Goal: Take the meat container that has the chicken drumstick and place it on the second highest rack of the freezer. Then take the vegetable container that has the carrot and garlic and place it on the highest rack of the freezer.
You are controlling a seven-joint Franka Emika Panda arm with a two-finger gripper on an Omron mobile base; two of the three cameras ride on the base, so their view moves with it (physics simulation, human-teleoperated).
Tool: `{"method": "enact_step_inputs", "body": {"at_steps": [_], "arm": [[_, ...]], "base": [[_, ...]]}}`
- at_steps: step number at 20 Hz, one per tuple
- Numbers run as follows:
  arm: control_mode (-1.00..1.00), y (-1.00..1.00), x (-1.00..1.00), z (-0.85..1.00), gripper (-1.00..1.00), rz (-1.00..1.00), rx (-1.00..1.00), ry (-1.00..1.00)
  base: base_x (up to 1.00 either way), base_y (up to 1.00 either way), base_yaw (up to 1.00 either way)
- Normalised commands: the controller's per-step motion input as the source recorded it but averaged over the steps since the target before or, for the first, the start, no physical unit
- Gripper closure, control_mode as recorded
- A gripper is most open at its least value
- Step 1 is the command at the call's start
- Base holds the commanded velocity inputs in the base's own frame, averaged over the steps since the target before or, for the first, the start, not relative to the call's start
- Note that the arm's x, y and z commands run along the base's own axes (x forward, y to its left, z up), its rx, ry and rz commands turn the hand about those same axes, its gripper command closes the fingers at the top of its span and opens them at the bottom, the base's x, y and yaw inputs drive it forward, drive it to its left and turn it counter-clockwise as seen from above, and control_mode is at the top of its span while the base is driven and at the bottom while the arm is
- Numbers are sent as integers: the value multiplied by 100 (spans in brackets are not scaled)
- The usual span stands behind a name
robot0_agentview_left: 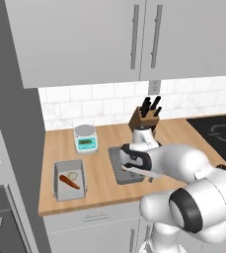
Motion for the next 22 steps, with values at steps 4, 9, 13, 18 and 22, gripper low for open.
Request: {"method": "enact_step_inputs", "body": {"at_steps": [4, 9, 13, 18, 22], "arm": [[-100, -2, -2, 0, -100, 0, 0, 0], [-100, 0, 0, 0, 100, 0, 1, 0], [-100, 0, 0, -3, 100, -3, 4, 0], [-100, 0, 0, -5, 100, -5, 6, 0], [-100, 0, -4, 11, 100, -2, 9, -6]], "base": [[0, 0, 0], [0, 0, 0], [0, 0, 0], [0, 0, 0], [0, 0, 0]]}}
